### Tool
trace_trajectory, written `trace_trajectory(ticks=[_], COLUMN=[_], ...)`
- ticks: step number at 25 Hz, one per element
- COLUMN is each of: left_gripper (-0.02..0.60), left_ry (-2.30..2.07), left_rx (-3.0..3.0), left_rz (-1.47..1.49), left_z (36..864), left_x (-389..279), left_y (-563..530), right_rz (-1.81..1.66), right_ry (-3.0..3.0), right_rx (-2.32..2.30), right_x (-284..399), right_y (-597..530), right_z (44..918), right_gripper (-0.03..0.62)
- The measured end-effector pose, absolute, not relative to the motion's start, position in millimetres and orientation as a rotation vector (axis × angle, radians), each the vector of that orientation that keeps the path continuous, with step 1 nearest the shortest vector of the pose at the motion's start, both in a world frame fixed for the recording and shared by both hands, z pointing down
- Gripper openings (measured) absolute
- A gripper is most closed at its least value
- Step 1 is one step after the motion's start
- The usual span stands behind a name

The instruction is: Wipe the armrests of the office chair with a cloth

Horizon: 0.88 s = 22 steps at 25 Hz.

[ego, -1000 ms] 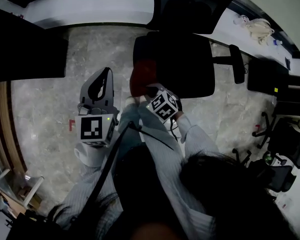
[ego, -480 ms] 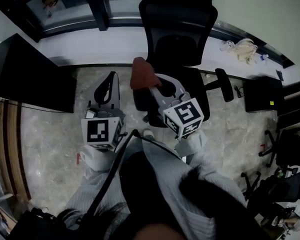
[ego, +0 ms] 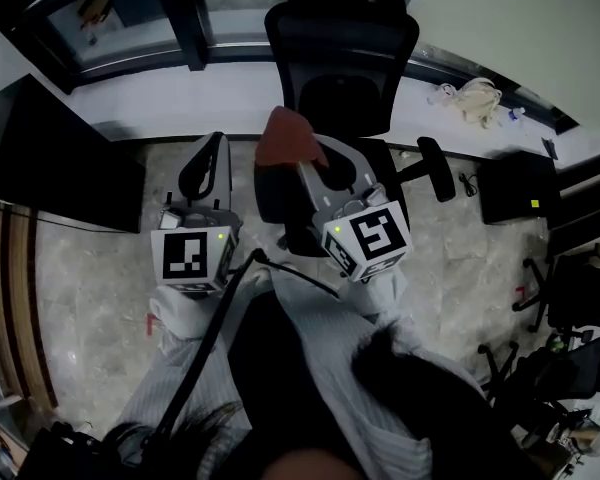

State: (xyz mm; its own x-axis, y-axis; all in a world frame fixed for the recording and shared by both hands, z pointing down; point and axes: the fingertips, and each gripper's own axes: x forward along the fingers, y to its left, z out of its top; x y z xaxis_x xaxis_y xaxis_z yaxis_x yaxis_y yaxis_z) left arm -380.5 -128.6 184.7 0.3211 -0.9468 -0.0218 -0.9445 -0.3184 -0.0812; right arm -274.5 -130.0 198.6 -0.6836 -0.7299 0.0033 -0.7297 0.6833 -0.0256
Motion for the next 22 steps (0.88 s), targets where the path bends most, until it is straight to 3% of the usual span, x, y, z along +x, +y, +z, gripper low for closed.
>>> trace_trajectory(ticks=[22], left_gripper=[0.003], left_ry=[1.849], left_rx=[-2.452], left_rz=[-0.043], left_z=[191.2], left_x=[-394.8], left_y=[-115.6], right_rz=[-0.042], right_ry=[2.904], right_rx=[-1.239], right_x=[-271.5], right_y=[-116.3], right_z=[204.0], right_gripper=[0.026])
